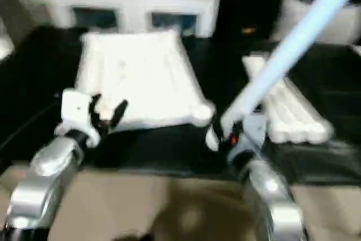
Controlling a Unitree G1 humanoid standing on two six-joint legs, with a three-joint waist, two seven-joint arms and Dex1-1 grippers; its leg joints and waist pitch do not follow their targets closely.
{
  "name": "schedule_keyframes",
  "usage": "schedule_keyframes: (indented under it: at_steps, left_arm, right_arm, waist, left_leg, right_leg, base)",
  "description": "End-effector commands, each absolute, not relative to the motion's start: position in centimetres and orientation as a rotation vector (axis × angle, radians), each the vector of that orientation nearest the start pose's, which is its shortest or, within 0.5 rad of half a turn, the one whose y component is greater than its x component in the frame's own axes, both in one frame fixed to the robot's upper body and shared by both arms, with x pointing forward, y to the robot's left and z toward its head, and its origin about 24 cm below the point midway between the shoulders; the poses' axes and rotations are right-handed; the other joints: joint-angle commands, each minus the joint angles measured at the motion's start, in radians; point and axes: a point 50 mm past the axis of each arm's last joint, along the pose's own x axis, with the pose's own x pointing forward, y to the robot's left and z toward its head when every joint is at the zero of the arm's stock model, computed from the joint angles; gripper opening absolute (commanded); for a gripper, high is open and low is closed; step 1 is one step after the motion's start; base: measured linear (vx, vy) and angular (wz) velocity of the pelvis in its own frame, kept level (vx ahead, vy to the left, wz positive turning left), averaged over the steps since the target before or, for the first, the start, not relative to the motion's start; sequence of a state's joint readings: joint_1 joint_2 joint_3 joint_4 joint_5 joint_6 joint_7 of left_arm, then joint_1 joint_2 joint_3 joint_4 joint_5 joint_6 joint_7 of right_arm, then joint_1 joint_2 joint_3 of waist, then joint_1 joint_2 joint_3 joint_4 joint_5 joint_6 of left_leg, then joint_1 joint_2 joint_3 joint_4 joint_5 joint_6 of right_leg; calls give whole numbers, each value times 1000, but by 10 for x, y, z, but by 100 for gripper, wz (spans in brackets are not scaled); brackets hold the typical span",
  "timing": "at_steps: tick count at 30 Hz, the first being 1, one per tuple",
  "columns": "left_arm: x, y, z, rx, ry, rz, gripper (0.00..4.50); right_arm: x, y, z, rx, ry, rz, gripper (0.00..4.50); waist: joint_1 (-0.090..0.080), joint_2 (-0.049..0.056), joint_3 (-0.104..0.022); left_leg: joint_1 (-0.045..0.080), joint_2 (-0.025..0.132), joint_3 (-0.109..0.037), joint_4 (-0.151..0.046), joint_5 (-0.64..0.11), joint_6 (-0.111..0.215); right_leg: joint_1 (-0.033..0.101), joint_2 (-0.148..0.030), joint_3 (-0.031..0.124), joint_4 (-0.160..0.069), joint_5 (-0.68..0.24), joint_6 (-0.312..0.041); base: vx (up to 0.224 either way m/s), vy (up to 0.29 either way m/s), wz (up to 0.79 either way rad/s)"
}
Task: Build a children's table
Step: Pick table leg, then move to table
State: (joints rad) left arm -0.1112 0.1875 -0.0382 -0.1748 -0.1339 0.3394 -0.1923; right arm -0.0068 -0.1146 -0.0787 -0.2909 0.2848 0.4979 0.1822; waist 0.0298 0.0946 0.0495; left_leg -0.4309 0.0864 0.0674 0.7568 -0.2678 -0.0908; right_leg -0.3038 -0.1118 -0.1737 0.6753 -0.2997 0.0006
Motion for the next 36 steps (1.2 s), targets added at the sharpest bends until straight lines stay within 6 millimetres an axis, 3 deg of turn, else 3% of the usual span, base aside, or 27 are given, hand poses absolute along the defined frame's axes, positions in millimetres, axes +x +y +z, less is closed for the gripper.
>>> schedule_keyframes:
  at_steps: [1, 2, 3, 4, 5, 6, 7, 8, 9, 10, 11, 12, 14, 15, 17, 19, 21, 23, 25, 27, 28, 29, 31, 32, 33, 34, 36]
  left_arm:
    - [273, 153, 82, 61, 69, -267, 382]
    - [273, 153, 83, 59, 64, -269, 382]
    - [273, 154, 84, 55, 55, -273, 382]
    - [273, 154, 85, 52, 51, -273, 382]
    - [273, 155, 85, 51, 46, -283, 382]
    - [273, 155, 86, 48, 43, -288, 382]
    - [273, 155, 86, 47, 42, -290, 382]
    - [272, 156, 86, 46, 41, -288, 382]
    - [272, 156, 86, 33, 39, -287, 382]
    - [272, 157, 86, 27, 39, -287, 382]
    - [272, 157, 85, 28, 43, -282, 382]
    - [272, 158, 84, 30, 46, -278, 382]
    - [270, 156, 82, 37, 58, -281, 382]
    - [270, 155, 81, 40, 62, -285, 382]
    - [267, 151, 79, 65, 74, -313, 382]
    - [267, 149, 79, 69, 77, -319, 382]
    - [267, 148, 79, 63, 77, -318, 382]
    - [268, 148, 79, 63, 76, -316, 382]
    - [269, 148, 79, 62, 74, -315, 382]
    - [270, 147, 79, 66, 75, -319, 382]
    - [271, 145, 79, 75, 81, -328, 382]
    - [271, 145, 78, 78, 83, -330, 382]
    - [272, 143, 77, 80, 88, -334, 382]
    - [272, 143, 77, 79, 90, -335, 382]
    - [272, 142, 77, 78, 90, -337, 382]
    - [273, 141, 77, 78, 91, -340, 382]
    - [273, 141, 77, 78, 91, -343, 382]
  right_arm:
    - [247, -167, 67, 183, 190, 195, 189]
    - [247, -167, 67, 189, 192, 196, 189]
    - [247, -167, 67, 198, 195, 198, 189]
    - [247, -165, 68, 214, 192, 213, 189]
    - [246, -164, 70, 200, 186, 240, 189]
    - [246, -162, 71, 185, 185, 270, 189]
    - [245, -161, 71, 181, 185, 277, 189]
    - [246, -161, 71, 168, 184, 284, 189]
    - [246, -161, 71, 165, 185, 280, 189]
    - [246, -162, 71, 165, 185, 278, 189]
    - [246, -162, 71, 151, 184, 281, 189]
    - [247, -162, 71, 139, 183, 284, 189]
    - [248, -162, 72, 131, 184, 299, 189]
    - [248, -162, 72, 132, 185, 303, 189]
    - [249, -164, 73, 122, 186, 312, 189]
    - [250, -165, 74, 117, 184, 313, 189]
    - [252, -167, 74, 114, 183, 311, 189]
    - [253, -167, 74, 109, 182, 311, 189]
    - [254, -168, 75, 95, 179, 309, 189]
    - [255, -169, 75, 83, 177, 302, 189]
    - [256, -170, 74, 80, 178, 298, 189]
    - [256, -170, 74, 79, 178, 298, 189]
    - [256, -170, 74, 78, 178, 300, 189]
    - [256, -170, 75, 78, 178, 301, 189]
    - [256, -170, 75, 75, 178, 303, 189]
    - [256, -169, 75, 73, 178, 303, 189]
    - [256, -169, 75, 72, 178, 302, 189]
  waist:
    - [-54, 36, -19]
    - [-60, 23, -42]
    - [-38, 26, -29]
    - [-44, 18, -39]
    - [-44, 8, -44]
    - [-30, -45, -53]
    - [-27, -53, -30]
    - [-20, -85, -40]
    - [-12, -69, -39]
    - [-10, -57, -27]
    - [-19, -51, -23]
    - [-42, -34, -14]
    - [-51, -39, -20]
    - [-54, -43, -23]
    - [-51, -48, -22]
    - [-56, -39, -12]
    - [-63, -36, -18]
    - [-65, -34, -22]
    - [-58, -33, -37]
    - [-59, -28, -37]
    - [-66, -33, -44]
    - [-68, -36, -48]
    - [-63, -45, -74]
    - [-57, -44, -78]
    - [-52, -45, -87]
    - [-58, -43, -88]
    - [-73, -54, -86]
  left_leg:
    - [15, 217, -188, -306, -800, -279]
    - [27, 200, -202, -280, -832, -239]
    - [34, 184, -163, -274, -820, -128]
    - [38, 142, -142, -266, -729, -72]
    - [31, 110, -126, -256, -657, -61]
    - [17, 66, -86, -221, -446, -43]
    - [5, 65, -76, -180, -374, -14]
    - [35, 53, -40, -66, -80, 48]
    - [17, 70, -34, -91, 66, 65]
    - [21, 90, -32, -148, -18, 52]
    - [21, 105, -38, -181, -146, 36]
    - [21, 115, -48, -218, -484, -24]
    - [40, 101, -44, -217, -687, -58]
    - [54, 100, -32, -199, -625, -32]
    - [35, 100, -15, -197, -486, 18]
    - [47, 113, -12, -230, -535, 26]
    - [64, 122, -23, -253, -596, 15]
    - [72, 123, -25, -266, -563, 29]
    - [82, 123, -15, -266, -402, 94]
    - [96, 126, -12, -269, -386, 118]
    - [120, 131, -18, -271, -405, 142]
    - [122, 129, -18, -268, -369, 167]
    - [110, 98, -6, -219, 4, 370]
    - [110, 87, 0, -205, 92, 416]
    - [127, 84, -3, -190, 207, 482]
    - [156, 101, -26, -185, 294, 547]
    - [219, 137, -76, -175, 378, 617]
  right_leg:
    - [-53, 30, 57, 134, -128, -35]
    - [-45, 44, 67, 124, -102, 32]
    - [-69, 43, 100, 110, -58, 35]
    - [-52, 22, 119, 60, -8, 0]
    - [-32, -4, 137, 17, -5, -9]
    - [-14, -71, 183, -72, -106, 12]
    - [-26, -138, 200, -138, -353, -9]
    - [-47, -181, 207, -215, -663, -17]
    - [-26, -165, 193, -200, -626, -60]
    - [-32, -115, 149, -188, -613, -96]
    - [-34, -87, 136, -173, -603, -101]
    - [-33, -55, 114, -147, -637, -60]
    - [-19, -67, 108, -163, -765, -10]
    - [-15, -84, 115, -187, -804, -21]
    - [21, -91, 109, -214, -784, -25]
    - [31, -55, 83, -210, -696, -11]
    - [37, -38, 85, -191, -565, -25]
    - [47, -35, 90, -189, -444, -48]
    - [54, -30, 98, -181, -256, -87]
    - [49, -22, 96, -173, -205, -104]
    - [38, -16, 100, -158, -146, -116]
    - [39, -15, 103, -153, -100, -119]
    - [64, -10, 108, -126, 176, -76]
    - [65, -8, 110, -120, 235, -56]
    - [50, 2, 112, -100, 299, -33]
    - [19, 12, 112, -72, 273, -11]
    - [-61, 4, 132, -40, 132, 28]
  base:
    - [-78, 97, -13]
    - [-122, 28, 2]
    - [-122, 28, 2]
    - [-91, -47, 10]
    - [-78, -88, -15]
    - [-78, -88, -15]
    - [-109, -106, -17]
    - [-103, -88, -18]
    - [-103, -88, -18]
    - [-56, -63, -16]
    - [-62, -26, -17]
    - [-62, -26, -17]
    - [0, 0, 0]
    - [0, 0, 0]
    - [0, 0, 0]
    - [32, 26, -3]
    - [74, 60, -5]
    - [97, 66, -6]
    - [107, 57, -4]
    - [81, 29, 1]
    - [128, 15, 0]
    - [217, 7, -3]
    - [172, -12, -3]
    - [85, -9, -1]
    - [168, -28, 5]
    - [140, -48, 6]
    - [128, -58, 1]
